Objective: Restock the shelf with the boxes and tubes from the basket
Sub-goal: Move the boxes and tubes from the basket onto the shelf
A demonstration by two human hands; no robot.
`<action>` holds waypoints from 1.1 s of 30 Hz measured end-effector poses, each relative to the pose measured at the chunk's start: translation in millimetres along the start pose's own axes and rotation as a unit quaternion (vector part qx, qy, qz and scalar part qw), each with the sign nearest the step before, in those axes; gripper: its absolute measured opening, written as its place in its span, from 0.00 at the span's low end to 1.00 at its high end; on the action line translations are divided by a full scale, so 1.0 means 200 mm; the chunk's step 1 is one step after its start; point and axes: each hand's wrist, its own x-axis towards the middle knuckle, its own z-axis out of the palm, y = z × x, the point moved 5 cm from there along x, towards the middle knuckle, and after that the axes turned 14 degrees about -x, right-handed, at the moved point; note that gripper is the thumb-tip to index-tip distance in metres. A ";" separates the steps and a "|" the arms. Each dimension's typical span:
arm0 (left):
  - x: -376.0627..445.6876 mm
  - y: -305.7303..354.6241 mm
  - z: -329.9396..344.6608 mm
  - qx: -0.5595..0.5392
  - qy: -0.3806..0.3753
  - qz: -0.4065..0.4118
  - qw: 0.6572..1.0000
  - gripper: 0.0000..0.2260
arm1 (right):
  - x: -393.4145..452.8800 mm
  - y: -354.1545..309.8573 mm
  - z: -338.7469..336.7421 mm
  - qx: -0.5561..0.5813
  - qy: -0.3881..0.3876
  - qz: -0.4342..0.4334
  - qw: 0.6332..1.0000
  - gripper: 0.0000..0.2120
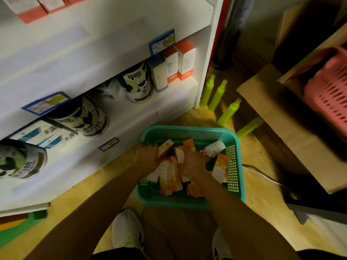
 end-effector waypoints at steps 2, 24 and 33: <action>-0.03 0.01 -0.04 -0.003 0.000 -0.007 1.000 0.18 | -0.01 -0.03 0.03 0.002 -0.012 -0.003 1.000 0.36; -0.78 0.01 -1.18 -0.170 0.188 0.026 0.967 0.19 | -0.67 -0.31 -1.19 0.101 0.270 -0.166 0.943 0.34; -1.42 0.10 -1.83 -0.166 0.340 0.072 0.923 0.18 | -1.22 -0.52 -1.87 0.113 0.362 -0.243 0.893 0.34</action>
